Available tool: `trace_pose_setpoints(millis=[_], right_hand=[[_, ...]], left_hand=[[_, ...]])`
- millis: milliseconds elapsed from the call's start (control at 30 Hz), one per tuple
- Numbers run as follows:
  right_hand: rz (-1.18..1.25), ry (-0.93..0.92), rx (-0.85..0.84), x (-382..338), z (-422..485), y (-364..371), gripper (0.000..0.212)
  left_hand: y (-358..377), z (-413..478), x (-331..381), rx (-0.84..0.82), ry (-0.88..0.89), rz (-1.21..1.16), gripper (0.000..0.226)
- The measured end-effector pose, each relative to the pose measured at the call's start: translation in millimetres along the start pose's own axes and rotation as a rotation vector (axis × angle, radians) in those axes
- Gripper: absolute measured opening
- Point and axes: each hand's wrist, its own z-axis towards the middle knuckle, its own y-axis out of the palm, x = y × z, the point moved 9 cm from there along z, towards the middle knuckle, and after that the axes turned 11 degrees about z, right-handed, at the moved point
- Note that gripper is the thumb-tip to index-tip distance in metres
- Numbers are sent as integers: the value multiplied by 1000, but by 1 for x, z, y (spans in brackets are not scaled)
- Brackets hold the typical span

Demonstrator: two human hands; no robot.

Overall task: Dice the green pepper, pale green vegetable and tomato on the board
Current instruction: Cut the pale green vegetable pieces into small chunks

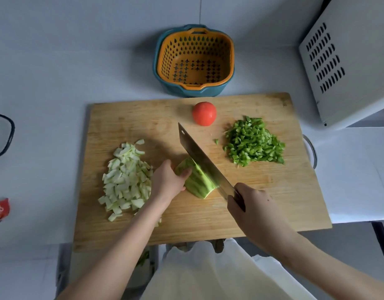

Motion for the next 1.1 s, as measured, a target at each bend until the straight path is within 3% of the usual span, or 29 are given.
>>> trace_pose_setpoints(millis=[267,533,1100], right_hand=[[-24,93,8,18,29,31,32],[-17,10,111,5,12,15,37],[-157,53,8,-9,3,26,39]], left_hand=[[-2,2,3,49,80,85,33],[-5,-10,-14,95,149,-159,13],[-5,-11,-6,215,291,-13,16]])
